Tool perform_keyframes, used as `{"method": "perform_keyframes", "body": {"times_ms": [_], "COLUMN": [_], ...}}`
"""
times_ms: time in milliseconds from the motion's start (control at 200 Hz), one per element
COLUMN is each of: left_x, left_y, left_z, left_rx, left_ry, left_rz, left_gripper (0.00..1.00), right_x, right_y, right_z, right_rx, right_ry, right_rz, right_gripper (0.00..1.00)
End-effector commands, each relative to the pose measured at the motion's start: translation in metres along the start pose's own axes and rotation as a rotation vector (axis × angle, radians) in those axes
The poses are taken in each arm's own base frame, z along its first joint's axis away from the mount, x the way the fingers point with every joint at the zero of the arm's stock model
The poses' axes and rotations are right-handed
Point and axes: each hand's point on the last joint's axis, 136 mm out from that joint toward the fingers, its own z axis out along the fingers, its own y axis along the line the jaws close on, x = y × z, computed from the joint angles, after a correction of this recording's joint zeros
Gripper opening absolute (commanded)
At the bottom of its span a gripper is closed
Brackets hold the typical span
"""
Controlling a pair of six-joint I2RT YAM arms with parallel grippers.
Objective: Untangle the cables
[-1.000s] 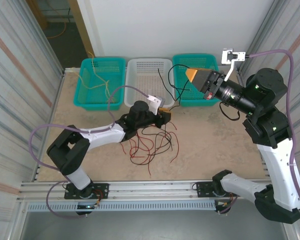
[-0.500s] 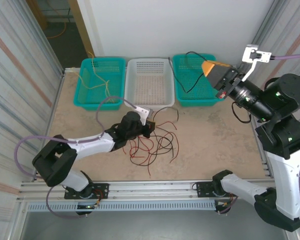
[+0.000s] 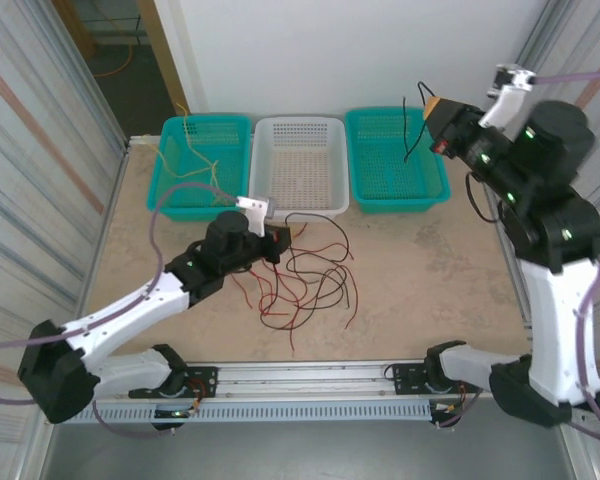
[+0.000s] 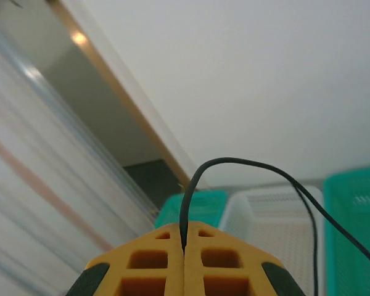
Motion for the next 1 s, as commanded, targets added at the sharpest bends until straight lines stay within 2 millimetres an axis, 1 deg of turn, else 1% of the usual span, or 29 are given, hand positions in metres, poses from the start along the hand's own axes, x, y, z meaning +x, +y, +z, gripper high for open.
{"method": "perform_keyframes", "body": {"times_ms": [0,70,160,240,336,406,476,521,601,626,666,726,777,812,902,947,992], "left_x": [-0.031,-0.043,-0.054,-0.063,-0.074,-0.08,-0.083,-0.085,-0.087,-0.087,-0.089,-0.091,-0.094,-0.095,-0.101,-0.103,-0.106], "left_y": [-0.033,-0.048,-0.062,-0.066,-0.072,-0.075,-0.077,-0.078,-0.08,-0.079,-0.08,-0.08,-0.079,-0.077,-0.071,-0.067,-0.064], "left_z": [-0.026,-0.038,-0.054,-0.065,-0.076,-0.081,-0.082,-0.082,-0.081,-0.081,-0.081,-0.082,-0.082,-0.082,-0.082,-0.081,-0.08], "left_rx": [0.089,0.128,0.151,0.158,0.165,0.167,0.17,0.171,0.174,0.174,0.178,0.179,0.184,0.185,0.188,0.193,0.2], "left_ry": [-0.036,-0.044,-0.058,-0.079,-0.106,-0.114,-0.116,-0.115,-0.115,-0.116,-0.118,-0.123,-0.126,-0.128,-0.135,-0.132,-0.129], "left_rz": [0.018,0.041,0.069,0.072,0.081,0.082,0.078,0.075,0.065,0.062,0.062,0.052,0.043,0.03,-0.006,-0.032,-0.057], "left_gripper": [0.0,0.0,0.0,0.0,0.0,0.0,0.0,0.0,0.0,0.0,0.0,0.0,0.0,0.0,0.0,0.0,0.0], "right_x": [0.026,0.031,0.042,0.06,0.084,0.101,0.115,0.125,0.139,0.142,0.145,0.148,0.149,0.149,0.15,0.154,0.16], "right_y": [-0.051,-0.071,-0.092,-0.112,-0.144,-0.168,-0.185,-0.195,-0.21,-0.213,-0.217,-0.214,-0.207,-0.199,-0.171,-0.151,-0.126], "right_z": [0.034,0.051,0.074,0.098,0.127,0.146,0.162,0.174,0.189,0.192,0.194,0.195,0.194,0.191,0.183,0.175,0.166], "right_rx": [0.151,0.194,0.224,0.257,0.328,0.383,0.415,0.431,0.46,0.472,0.49,0.495,0.488,0.48,0.438,0.403,0.35], "right_ry": [0.122,0.149,0.216,0.291,0.367,0.412,0.456,0.489,0.535,0.548,0.563,0.578,0.575,0.572,0.563,0.566,0.565], "right_rz": [0.006,-0.001,0.002,-0.007,-0.019,-0.026,-0.025,-0.024,-0.02,-0.022,-0.029,-0.047,-0.064,-0.079,-0.126,-0.15,-0.172], "right_gripper": [0.0,0.0,0.0,0.0,0.0,0.0,0.07,0.16,0.29,0.32,0.33,0.35,0.45,0.48,0.49,0.49,0.49]}}
